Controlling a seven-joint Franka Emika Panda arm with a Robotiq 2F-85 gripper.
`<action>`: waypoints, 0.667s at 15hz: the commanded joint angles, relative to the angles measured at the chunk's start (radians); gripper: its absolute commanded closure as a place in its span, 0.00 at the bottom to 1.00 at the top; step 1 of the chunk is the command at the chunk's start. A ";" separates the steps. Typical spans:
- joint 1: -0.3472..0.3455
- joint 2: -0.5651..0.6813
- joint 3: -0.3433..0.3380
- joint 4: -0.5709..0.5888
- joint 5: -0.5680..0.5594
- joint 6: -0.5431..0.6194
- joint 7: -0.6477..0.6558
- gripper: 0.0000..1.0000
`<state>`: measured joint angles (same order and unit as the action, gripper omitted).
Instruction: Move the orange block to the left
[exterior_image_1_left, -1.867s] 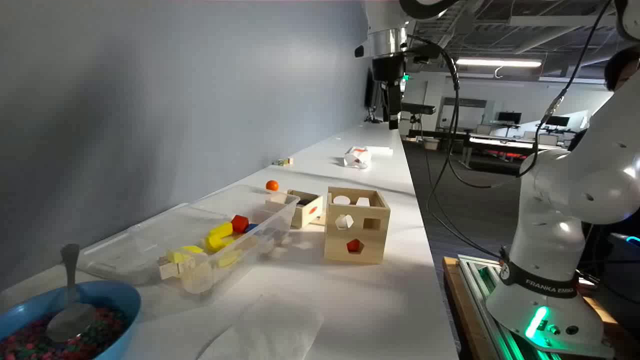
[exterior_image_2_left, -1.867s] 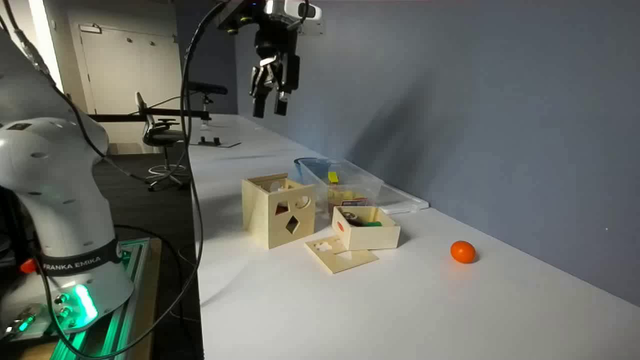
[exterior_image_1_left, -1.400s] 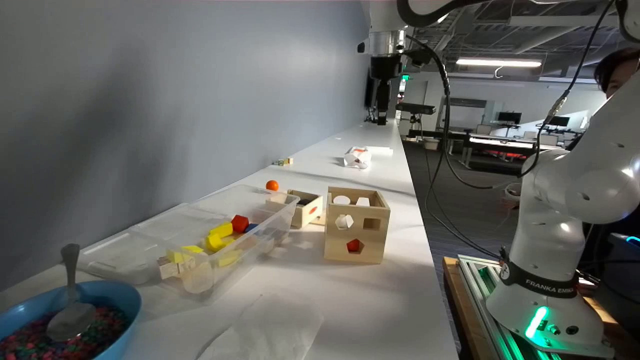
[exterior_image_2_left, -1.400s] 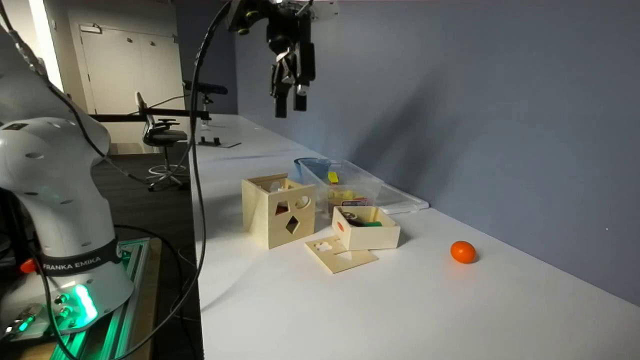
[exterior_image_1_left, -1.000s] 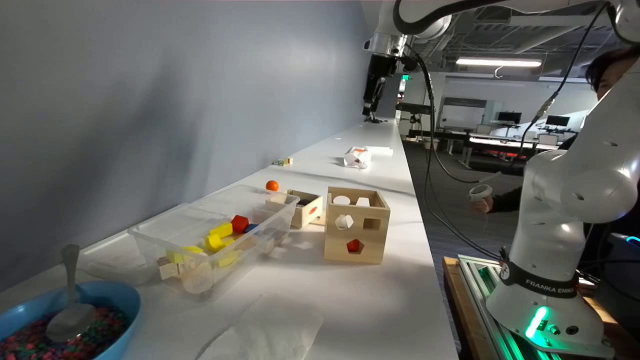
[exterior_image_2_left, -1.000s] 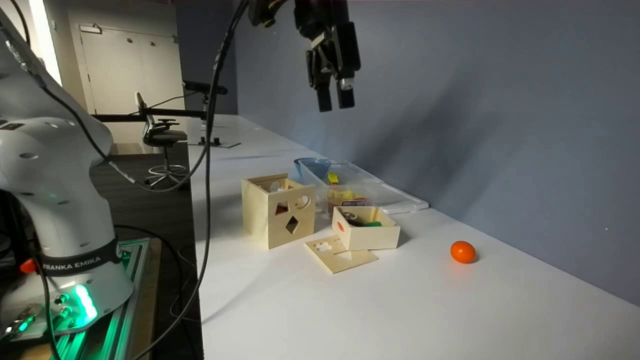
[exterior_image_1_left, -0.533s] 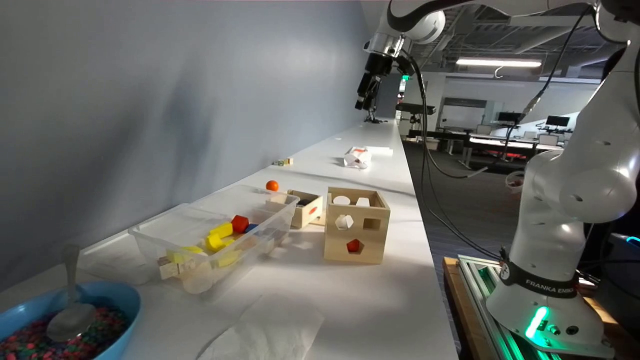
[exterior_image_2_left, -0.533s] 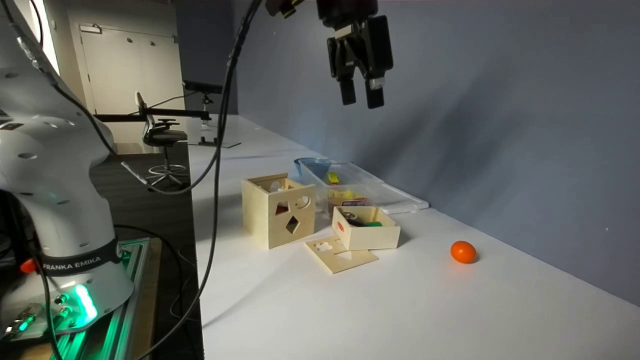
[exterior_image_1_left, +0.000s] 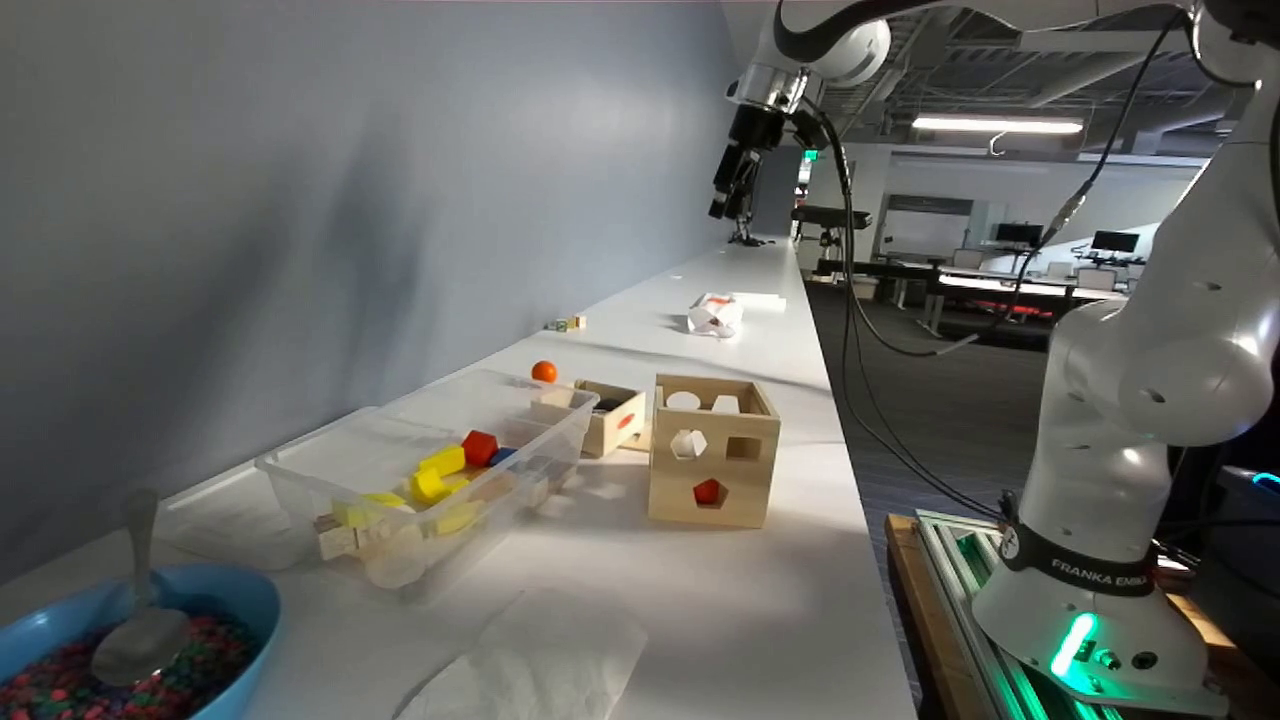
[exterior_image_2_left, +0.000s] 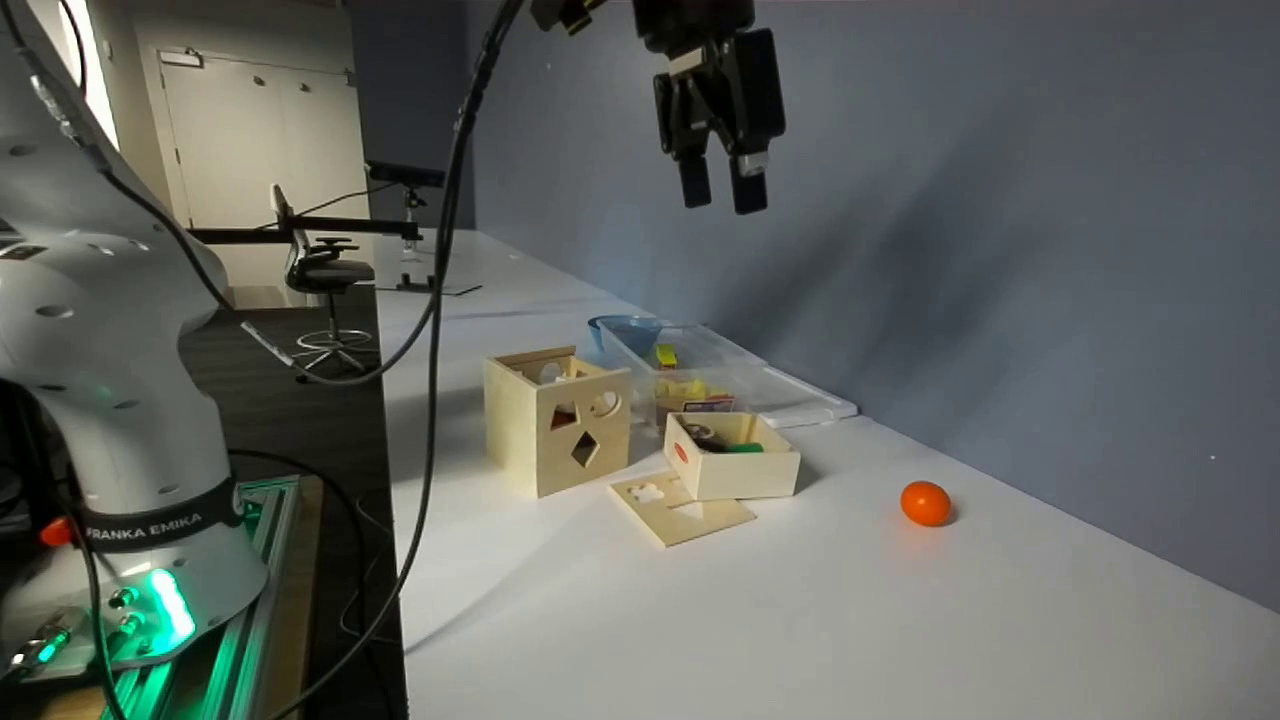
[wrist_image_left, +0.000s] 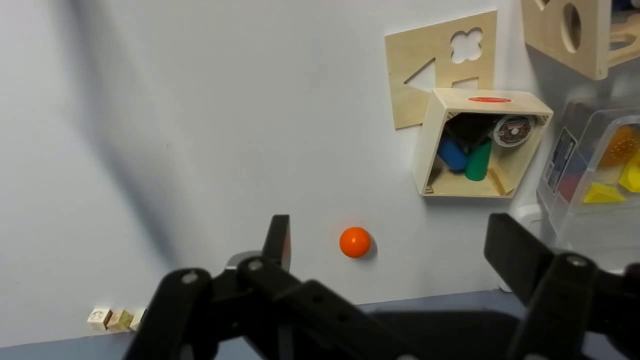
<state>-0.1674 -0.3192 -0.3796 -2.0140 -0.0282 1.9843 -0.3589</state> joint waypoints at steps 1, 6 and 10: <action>-0.012 0.070 -0.005 0.034 0.061 0.078 0.006 0.00; -0.022 0.353 -0.050 0.256 0.199 0.157 -0.123 0.00; -0.092 0.561 0.027 0.458 0.322 0.116 -0.227 0.00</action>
<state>-0.1969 0.0718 -0.4119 -1.7487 0.2065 2.1530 -0.5151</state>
